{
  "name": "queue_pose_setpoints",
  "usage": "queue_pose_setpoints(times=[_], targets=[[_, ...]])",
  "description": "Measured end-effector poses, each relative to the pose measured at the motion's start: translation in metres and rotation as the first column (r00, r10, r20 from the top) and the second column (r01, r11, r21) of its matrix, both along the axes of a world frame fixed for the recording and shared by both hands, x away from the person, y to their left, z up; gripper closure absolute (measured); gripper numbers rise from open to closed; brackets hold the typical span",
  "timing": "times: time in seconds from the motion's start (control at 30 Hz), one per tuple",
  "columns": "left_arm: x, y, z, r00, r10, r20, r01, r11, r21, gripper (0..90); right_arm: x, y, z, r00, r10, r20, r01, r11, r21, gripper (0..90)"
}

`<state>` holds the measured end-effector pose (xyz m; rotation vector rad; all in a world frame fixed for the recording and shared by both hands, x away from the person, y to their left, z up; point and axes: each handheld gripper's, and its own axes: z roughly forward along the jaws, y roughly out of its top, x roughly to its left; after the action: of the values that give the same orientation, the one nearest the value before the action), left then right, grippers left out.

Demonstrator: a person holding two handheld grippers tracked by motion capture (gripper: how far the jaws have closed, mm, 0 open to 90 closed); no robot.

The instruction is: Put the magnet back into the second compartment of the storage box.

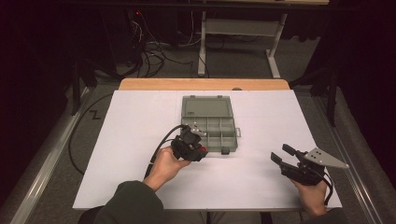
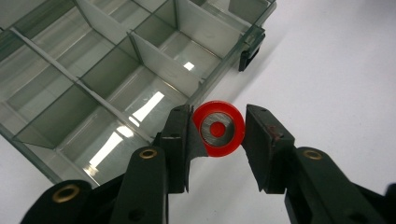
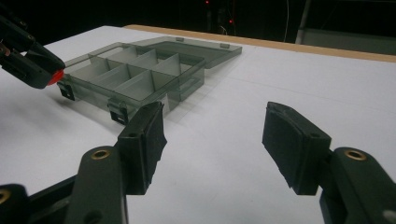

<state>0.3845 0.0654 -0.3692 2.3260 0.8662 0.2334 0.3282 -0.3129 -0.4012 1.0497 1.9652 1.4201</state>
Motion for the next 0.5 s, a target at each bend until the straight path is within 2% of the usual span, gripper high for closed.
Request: queue_pose_setpoints(times=[0.2,0.5], targets=[[0.003,0.001,0.004,0.9999,0.009,0.014,-0.009,1.0000,0.001,61.9,0.000,0.000,0.000,1.0000,0.001,0.001,-0.001,1.000,0.001,40.6],[0.012,0.001,0.007,0.9997,0.022,0.007,-0.022,0.9998,-0.002,61.9,0.000,0.000,0.000,1.0000,0.002,0.003,-0.002,1.000,0.000,40.6]])
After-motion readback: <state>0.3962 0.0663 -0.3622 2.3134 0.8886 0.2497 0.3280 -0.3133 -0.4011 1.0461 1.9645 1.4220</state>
